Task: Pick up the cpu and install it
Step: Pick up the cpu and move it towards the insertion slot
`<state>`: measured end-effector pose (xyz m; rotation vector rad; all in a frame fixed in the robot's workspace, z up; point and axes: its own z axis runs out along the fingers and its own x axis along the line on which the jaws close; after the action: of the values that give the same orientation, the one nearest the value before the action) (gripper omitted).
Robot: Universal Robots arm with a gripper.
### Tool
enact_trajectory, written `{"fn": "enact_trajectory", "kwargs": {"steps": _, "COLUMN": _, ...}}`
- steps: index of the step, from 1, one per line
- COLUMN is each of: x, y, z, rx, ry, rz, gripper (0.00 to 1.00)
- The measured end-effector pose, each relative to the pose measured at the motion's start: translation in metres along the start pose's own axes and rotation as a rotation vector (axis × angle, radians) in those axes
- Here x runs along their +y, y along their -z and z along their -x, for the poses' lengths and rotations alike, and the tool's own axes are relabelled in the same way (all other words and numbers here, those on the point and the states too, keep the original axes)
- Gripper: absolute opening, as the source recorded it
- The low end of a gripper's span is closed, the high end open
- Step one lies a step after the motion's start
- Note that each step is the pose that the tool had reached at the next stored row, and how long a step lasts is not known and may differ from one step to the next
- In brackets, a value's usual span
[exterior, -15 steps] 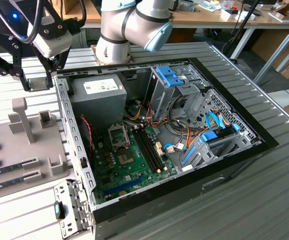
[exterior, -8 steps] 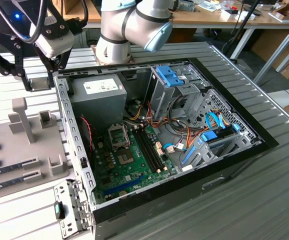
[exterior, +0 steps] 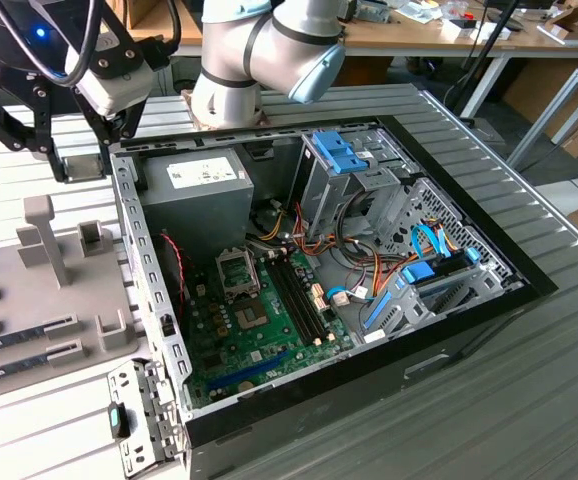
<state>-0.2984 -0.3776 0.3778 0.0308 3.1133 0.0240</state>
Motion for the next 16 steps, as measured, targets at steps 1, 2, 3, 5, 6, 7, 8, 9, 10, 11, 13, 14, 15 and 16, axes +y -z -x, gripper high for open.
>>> {"fn": "enact_trajectory", "kwargs": {"steps": 1, "x": 0.0, "y": 0.0, "z": 0.0002, "rx": 0.0001, "ry": 0.0, "rz": 0.0, "gripper": 0.47}}
{"fn": "enact_trajectory", "kwargs": {"steps": 2, "x": 0.0, "y": -0.0001, "z": 0.0005, "rx": 0.0, "ry": 0.0, "rz": 0.0, "gripper": 0.47}}
{"fn": "enact_trajectory", "kwargs": {"steps": 3, "x": -0.0001, "y": -0.0001, "z": 0.0009, "rx": -0.0001, "ry": 0.0, "rz": 0.0, "gripper": 0.47}}
{"fn": "enact_trajectory", "kwargs": {"steps": 5, "x": -0.0002, "y": -0.0002, "z": 0.0022, "rx": -0.0001, "ry": 0.0, "rz": -0.0001, "gripper": 0.47}}
{"fn": "enact_trajectory", "kwargs": {"steps": 6, "x": -0.0002, "y": -0.0002, "z": 0.0025, "rx": -0.0001, "ry": 0.0, "rz": -0.0001, "gripper": 0.47}}
{"fn": "enact_trajectory", "kwargs": {"steps": 7, "x": -0.0002, "y": -0.0002, "z": 0.0032, "rx": 0.0, "ry": 0.0, "rz": -0.0002, "gripper": 0.47}}
{"fn": "enact_trajectory", "kwargs": {"steps": 8, "x": -0.0003, "y": -0.0002, "z": 0.0037, "rx": -0.0001, "ry": 0.0, "rz": -0.0001, "gripper": 0.47}}
{"fn": "enact_trajectory", "kwargs": {"steps": 9, "x": -0.0004, "y": -0.0003, "z": 0.0047, "rx": 0.0, "ry": 0.0, "rz": -0.0002, "gripper": 0.47}}
{"fn": "enact_trajectory", "kwargs": {"steps": 10, "x": -0.0005, "y": -0.0003, "z": 0.0052, "rx": 0.0, "ry": 0.0, "rz": -0.0002, "gripper": 0.47}}
{"fn": "enact_trajectory", "kwargs": {"steps": 11, "x": -0.0006, "y": -0.0003, "z": 0.0056, "rx": 0.0, "ry": 0.0, "rz": -0.0002, "gripper": 0.47}}
{"fn": "enact_trajectory", "kwargs": {"steps": 13, "x": -0.0007, "y": -0.0003, "z": 0.0064, "rx": 0.0, "ry": 0.0, "rz": -0.0003, "gripper": 0.47}}
{"fn": "enact_trajectory", "kwargs": {"steps": 14, "x": -0.0008, "y": -0.0004, "z": 0.0068, "rx": 0.0, "ry": 0.0, "rz": -0.0003, "gripper": 0.47}}
{"fn": "enact_trajectory", "kwargs": {"steps": 15, "x": -0.0009, "y": -0.0004, "z": 0.0072, "rx": -0.0001, "ry": 0.0, "rz": -0.0003, "gripper": 0.47}}
{"fn": "enact_trajectory", "kwargs": {"steps": 16, "x": -0.001, "y": -0.0004, "z": 0.0076, "rx": 0.0, "ry": 0.0, "rz": -0.0004, "gripper": 0.47}}
